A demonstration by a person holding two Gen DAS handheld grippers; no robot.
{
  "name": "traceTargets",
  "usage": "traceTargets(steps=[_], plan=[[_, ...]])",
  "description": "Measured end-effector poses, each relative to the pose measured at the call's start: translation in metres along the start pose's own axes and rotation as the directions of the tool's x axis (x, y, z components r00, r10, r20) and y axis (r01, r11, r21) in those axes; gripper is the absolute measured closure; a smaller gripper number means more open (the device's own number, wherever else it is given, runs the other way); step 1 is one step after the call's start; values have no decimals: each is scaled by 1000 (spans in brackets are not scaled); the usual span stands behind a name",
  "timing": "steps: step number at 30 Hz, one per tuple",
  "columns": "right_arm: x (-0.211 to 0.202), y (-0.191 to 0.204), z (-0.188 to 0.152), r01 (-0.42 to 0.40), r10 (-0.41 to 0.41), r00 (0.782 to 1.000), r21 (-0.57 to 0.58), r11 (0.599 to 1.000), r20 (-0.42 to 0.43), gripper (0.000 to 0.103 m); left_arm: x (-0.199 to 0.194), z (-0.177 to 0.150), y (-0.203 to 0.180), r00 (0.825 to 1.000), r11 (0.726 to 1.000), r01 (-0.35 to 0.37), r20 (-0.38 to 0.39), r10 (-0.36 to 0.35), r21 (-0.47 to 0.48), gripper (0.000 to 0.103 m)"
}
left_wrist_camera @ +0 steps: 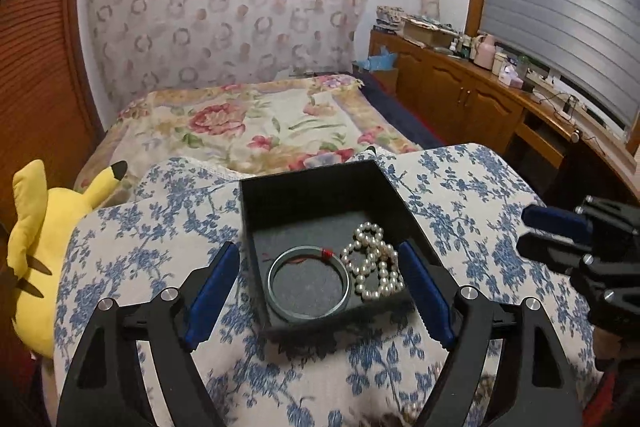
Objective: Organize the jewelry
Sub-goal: 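Return both grippers to the jewelry pile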
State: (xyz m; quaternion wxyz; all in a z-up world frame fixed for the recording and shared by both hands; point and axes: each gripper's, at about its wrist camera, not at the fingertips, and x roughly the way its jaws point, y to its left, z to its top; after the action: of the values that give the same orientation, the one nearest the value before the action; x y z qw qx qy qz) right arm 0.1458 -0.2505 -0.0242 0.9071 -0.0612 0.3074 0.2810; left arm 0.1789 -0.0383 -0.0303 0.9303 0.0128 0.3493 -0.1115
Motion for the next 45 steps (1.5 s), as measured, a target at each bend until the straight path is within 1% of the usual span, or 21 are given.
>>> traceTargets(steps=[3,6,9,13,14,17,19,20,26,31,39,44,45], plan=[[-5,9,-18,-11,10,1000,-13,1000,-18,71,-14,-10,2,1000,1000,8,6,-8,-1,20],[-10,20,-35,-20,19,999,-23,1000,-32,58,-25,-25,4,1000,1000,13,5,-13,5,16],[-15,31,-52,-40,38,998,-24,999,-43,56,-35,-43,7,1000,1000,11,2,-11,5,14],[-17,44,-71,-56,53,996,-39,998,-73,46,-43,-66,10,1000,1000,14,-11,-14,18,10],[-17,47,-75,-59,55,995,-43,997,-79,46,-44,-69,10,1000,1000,15,-19,-15,20,9],[-15,54,-85,-69,62,993,-60,996,-104,38,-47,-83,10,999,1000,16,-43,-15,25,9],[-13,58,-90,-77,68,990,-71,995,-123,29,-49,-91,10,998,999,20,-54,-19,25,9],[-11,59,-91,-79,69,989,-73,994,-133,28,-51,-96,11,998,1000,22,-62,-21,21,9],[4,66,-93,-95,72,977,-104,990,-203,27,-59,-114,10,996,1000,29,-82,-28,10,9],[13,69,-93,-102,70,970,-129,986,-235,27,-61,-122,6,995,999,48,-90,-48,-3,9],[21,70,-91,-105,62,965,-157,982,-256,27,-60,-124,2,994,998,60,-92,-60,-4,9],[27,68,-89,-131,88,960,-152,980,-264,27,-59,-125,1,993,998,62,-96,-63,-8,9],[27,68,-88,-135,91,960,-155,979,-265,28,-59,-125,1,993,998,63,-96,-63,-8,9]])
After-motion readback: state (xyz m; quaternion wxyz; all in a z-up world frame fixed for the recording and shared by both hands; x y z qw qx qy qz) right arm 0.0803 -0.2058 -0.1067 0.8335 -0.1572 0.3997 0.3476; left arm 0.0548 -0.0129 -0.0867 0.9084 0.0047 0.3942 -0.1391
